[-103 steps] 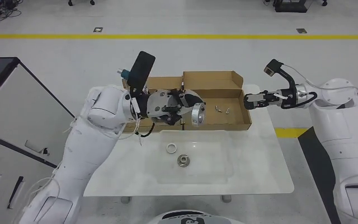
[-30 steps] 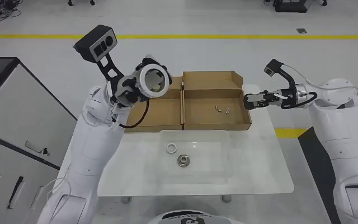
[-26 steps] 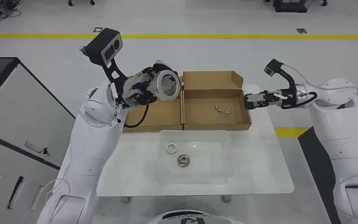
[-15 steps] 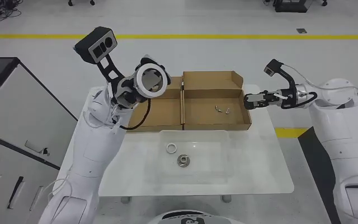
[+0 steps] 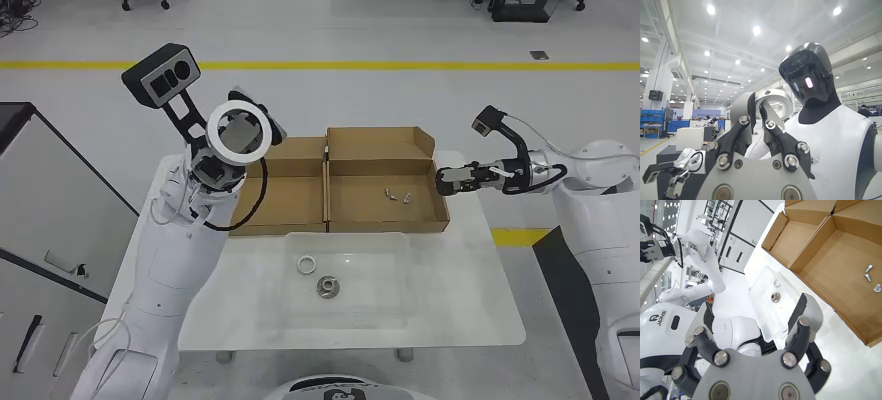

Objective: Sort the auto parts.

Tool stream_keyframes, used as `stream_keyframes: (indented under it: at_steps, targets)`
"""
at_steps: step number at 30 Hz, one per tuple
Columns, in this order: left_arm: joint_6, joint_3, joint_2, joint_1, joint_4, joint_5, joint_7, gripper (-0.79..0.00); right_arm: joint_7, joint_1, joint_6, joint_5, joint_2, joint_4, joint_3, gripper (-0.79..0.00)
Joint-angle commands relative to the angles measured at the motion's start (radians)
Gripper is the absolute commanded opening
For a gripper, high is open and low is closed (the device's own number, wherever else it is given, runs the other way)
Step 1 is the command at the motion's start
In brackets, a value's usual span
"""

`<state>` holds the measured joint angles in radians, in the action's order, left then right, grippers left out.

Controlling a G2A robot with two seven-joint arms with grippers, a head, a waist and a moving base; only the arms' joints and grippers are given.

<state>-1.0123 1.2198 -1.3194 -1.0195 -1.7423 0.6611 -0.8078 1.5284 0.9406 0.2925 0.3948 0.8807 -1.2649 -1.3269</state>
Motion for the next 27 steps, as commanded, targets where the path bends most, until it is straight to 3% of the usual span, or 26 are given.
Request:
stream_keyframes:
  at_steps: [1,7,16,27]
  targets:
    - [0.0,0.0,0.0,0.0,0.0,0.0,0.0,-0.785,0.0,0.0,0.0,0.0,0.0,0.0,0.0,0.0]
    - [0.051,0.014,0.003,-0.018,-0.02,-0.085,0.019,-0.785,0.0,0.0,0.0,0.0,0.0,0.0,0.0,0.0]
    - [0.152,0.051,0.011,-0.025,0.05,-0.346,0.057,-0.785,0.0,0.0,0.0,0.0,0.0,0.0,0.0,0.0]
    - [0.283,0.059,0.025,0.011,0.129,-0.802,0.051,-0.785,0.0,0.0,0.0,0.0,0.0,0.0,0.0,0.0]
